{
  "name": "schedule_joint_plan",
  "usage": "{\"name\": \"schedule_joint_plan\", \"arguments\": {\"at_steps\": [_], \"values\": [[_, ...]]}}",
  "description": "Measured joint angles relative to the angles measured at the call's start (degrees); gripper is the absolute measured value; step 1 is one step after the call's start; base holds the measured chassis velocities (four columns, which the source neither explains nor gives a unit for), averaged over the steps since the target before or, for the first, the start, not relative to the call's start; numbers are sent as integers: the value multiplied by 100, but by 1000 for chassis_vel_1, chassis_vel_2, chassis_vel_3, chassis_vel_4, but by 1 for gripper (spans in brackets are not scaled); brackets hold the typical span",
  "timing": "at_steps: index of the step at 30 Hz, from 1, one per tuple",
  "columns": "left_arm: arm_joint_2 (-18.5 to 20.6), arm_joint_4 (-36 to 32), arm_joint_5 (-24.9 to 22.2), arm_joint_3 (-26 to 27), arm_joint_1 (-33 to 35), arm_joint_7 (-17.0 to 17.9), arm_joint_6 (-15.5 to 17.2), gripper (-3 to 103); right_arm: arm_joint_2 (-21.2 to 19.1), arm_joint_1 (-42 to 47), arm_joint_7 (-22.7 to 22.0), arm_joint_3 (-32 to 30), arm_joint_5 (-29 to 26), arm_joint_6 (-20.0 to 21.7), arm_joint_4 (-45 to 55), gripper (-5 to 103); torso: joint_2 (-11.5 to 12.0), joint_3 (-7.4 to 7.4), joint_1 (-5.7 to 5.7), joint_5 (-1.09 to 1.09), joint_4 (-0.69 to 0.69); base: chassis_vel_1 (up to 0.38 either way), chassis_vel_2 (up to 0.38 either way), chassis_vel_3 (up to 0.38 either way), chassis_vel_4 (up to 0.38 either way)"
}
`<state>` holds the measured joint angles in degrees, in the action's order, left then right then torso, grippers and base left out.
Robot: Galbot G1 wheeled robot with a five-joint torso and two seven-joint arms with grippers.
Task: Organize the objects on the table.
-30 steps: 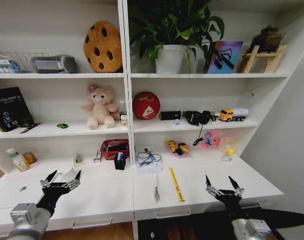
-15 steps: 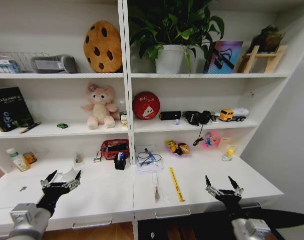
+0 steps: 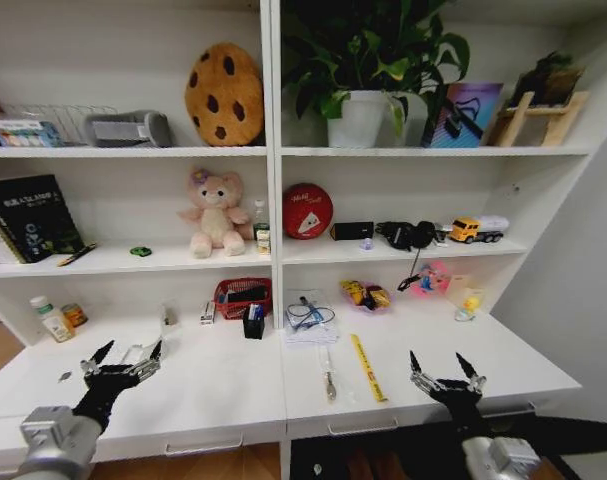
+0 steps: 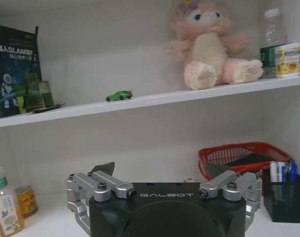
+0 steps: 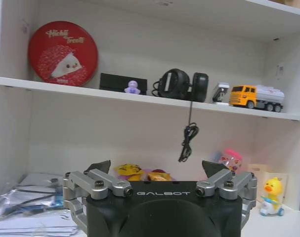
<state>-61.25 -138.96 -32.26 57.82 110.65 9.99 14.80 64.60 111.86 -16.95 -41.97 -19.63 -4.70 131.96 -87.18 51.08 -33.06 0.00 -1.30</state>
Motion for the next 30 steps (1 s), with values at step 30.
{"name": "schedule_joint_plan", "arguments": {"at_steps": [30], "values": [[0,1,0,1,0,1,0,100,-1,-1,1,-1,-1,0,-2,100,0,0,0,-11,-1,329,335,-331,-320]]}}
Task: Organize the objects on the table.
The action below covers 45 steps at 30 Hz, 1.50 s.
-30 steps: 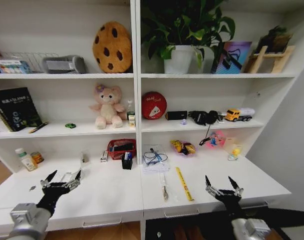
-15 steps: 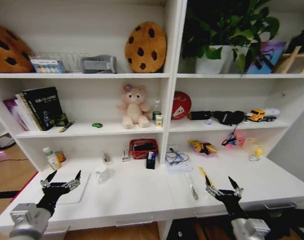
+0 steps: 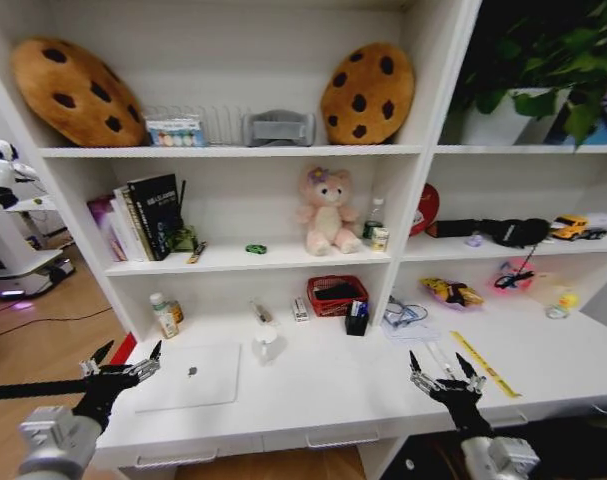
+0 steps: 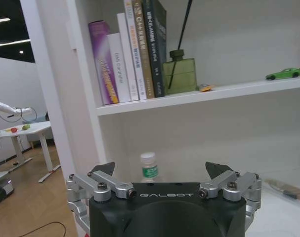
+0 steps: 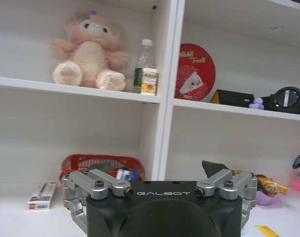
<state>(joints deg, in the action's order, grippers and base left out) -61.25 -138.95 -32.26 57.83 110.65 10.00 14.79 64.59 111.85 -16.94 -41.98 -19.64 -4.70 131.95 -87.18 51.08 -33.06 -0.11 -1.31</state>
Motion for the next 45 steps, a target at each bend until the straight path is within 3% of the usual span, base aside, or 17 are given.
{"name": "schedule_joint_plan", "arguments": {"at_steps": [2,4,5,8,29,45], "values": [[0,-1,0,0,0,0,0,100,1,0,0,1,0,0,-1,100,-2,-1,3,16,-3,267,154,-201,-220],[0,0,0,1,0,2,0,100,1,-1,0,1,0,0,0,100,0,0,0,10,1,180,98,-88,-147],[1,0,0,0,0,1,0,100,1,1,0,1,0,-1,0,100,-1,-1,1,5,-4,82,24,-32,-33],[0,0,0,-1,0,4,0,100,0,-2,0,1,0,-1,0,100,0,0,-1,10,1,54,42,24,-22],[0,-1,0,-1,0,-2,0,100,0,-1,-2,0,0,0,-1,100,0,0,1,11,-1,-23,-10,12,6],[0,-1,0,1,0,1,0,100,1,-1,0,0,0,-1,1,100,-1,0,0,9,-1,90,98,-98,-83]]}}
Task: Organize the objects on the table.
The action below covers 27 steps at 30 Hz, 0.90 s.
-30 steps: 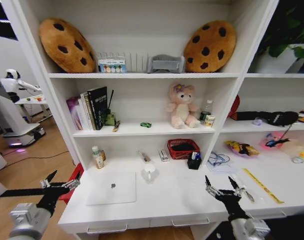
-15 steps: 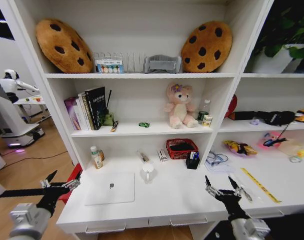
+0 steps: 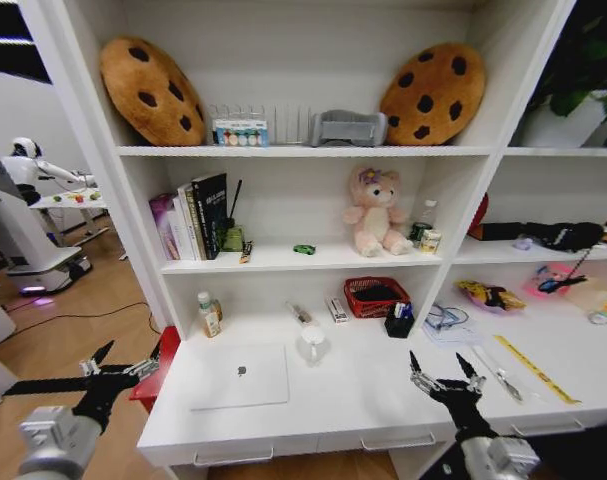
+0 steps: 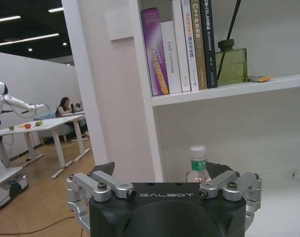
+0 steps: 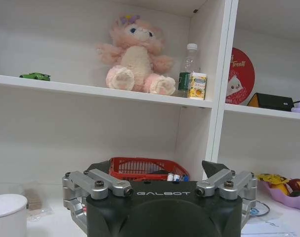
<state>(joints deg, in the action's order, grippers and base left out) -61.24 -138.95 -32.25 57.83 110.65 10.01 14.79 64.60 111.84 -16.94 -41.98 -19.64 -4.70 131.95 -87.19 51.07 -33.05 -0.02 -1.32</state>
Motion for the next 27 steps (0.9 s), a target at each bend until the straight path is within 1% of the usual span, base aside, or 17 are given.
{"name": "schedule_joint_plan", "arguments": {"at_steps": [1,2,5,11,15,18,22,25,27], "values": [[0,0,0,0,0,0,0,100,0,0,0,0,0,0,0,100,0,0,0,0,0,0,0,0,0],[0,0,0,0,0,0,0,100,0,0,0,0,0,0,0,100,0,0,0,5,1,-34,-34,15,50],[0,0,0,-1,0,-1,0,100,-1,-1,0,-1,0,0,0,100,0,1,-2,3,-1,-21,-84,24,71],[0,0,0,-1,0,-2,0,100,-1,-1,0,-1,0,0,0,100,0,1,-2,2,0,61,-116,-62,115],[0,0,0,-1,0,-2,0,100,-1,0,0,0,0,0,0,100,0,0,0,0,0,189,-150,-188,184],[0,0,0,-1,0,-2,0,100,-1,0,0,0,0,0,0,100,0,0,0,3,-1,236,-188,-246,214],[0,0,0,-1,0,-3,0,100,-1,0,-1,-1,0,0,0,100,0,0,1,-1,0,253,-242,-257,213],[0,-1,0,-1,0,-3,0,100,-1,-1,-1,-1,0,0,0,100,0,0,0,4,-1,283,-286,-292,278],[0,0,0,-1,0,-3,0,100,-1,-1,-1,0,0,0,0,100,0,0,0,0,0,299,-338,-314,327]]}}
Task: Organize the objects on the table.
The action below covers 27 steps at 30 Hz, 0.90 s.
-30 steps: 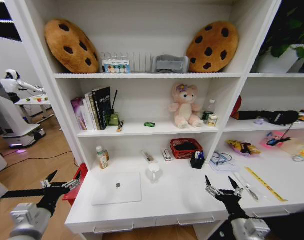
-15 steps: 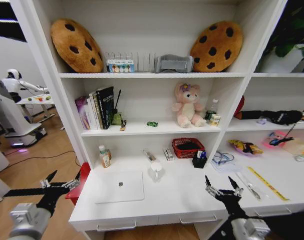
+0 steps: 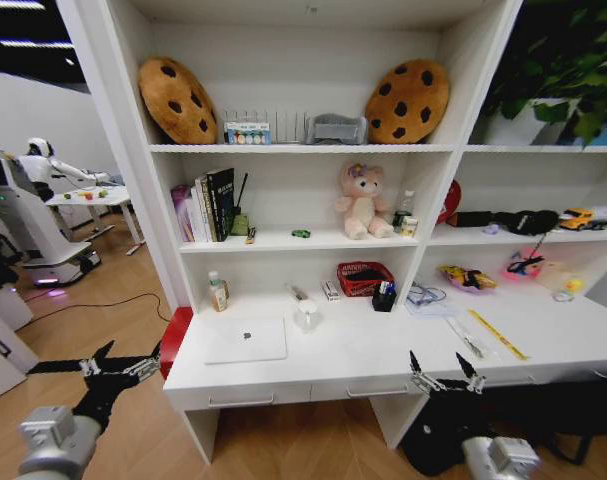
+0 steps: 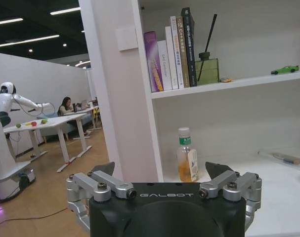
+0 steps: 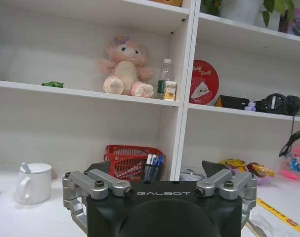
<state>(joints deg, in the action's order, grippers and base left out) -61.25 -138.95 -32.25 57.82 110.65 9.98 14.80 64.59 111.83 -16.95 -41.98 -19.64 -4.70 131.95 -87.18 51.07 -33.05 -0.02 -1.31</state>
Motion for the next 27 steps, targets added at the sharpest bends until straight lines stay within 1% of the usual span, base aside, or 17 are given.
{"name": "schedule_joint_plan", "arguments": {"at_steps": [7,9,10,11,12,13,14,15,17,18,19,21,22,25,27], "values": [[0,-1,0,0,0,0,1,100,0,1,0,0,0,0,0,100,-1,0,3,8,-1,343,-348,-348,349],[0,0,0,0,1,1,1,100,0,3,-1,-1,0,-1,1,100,-3,-2,6,-4,0,275,-315,-308,324],[0,0,0,0,1,1,1,100,0,3,-1,-1,0,-1,1,100,-3,-2,6,-4,0,275,-315,-287,295],[0,0,0,1,1,2,1,100,1,3,0,0,0,-1,0,100,-4,-3,7,3,0,251,-221,-287,295],[0,0,0,0,2,4,1,100,0,2,0,0,0,-1,1,100,-4,-2,6,-2,2,251,-85,-251,235],[0,0,0,0,1,0,1,100,0,3,0,0,0,-1,0,100,-3,-1,5,1,-3,169,-85,-251,195],[0,0,0,0,1,0,1,100,0,3,0,0,0,-1,0,100,-3,-1,5,1,-3,169,-85,-251,195],[0,0,0,0,1,1,1,100,0,3,0,0,0,-1,0,100,-4,-2,7,6,-2,50,-140,-169,63],[0,0,0,0,1,1,1,100,0,2,0,0,0,-1,1,100,-4,-2,7,3,0,50,27,-75,63],[0,0,0,0,0,1,1,100,0,2,0,0,0,-1,0,100,-2,-1,4,-3,-3,-21,27,-75,48],[0,0,0,0,-1,1,1,100,0,1,0,0,0,-1,0,100,-1,0,0,6,-2,0,0,0,0],[0,0,0,0,-1,0,1,100,0,-1,0,0,0,-1,0,100,1,1,-4,5,-1,-29,15,26,-24],[0,0,0,0,-1,1,1,100,0,-1,0,0,0,0,0,100,3,2,-6,-1,0,-70,20,85,-47],[0,0,0,0,-1,1,1,100,0,-2,0,0,0,-1,0,100,3,2,-7,4,0,-55,64,64,-59],[0,0,0,0,0,1,1,100,0,-2,0,0,0,-1,0,100,3,2,-7,1,0,0,0,0,0]]}}
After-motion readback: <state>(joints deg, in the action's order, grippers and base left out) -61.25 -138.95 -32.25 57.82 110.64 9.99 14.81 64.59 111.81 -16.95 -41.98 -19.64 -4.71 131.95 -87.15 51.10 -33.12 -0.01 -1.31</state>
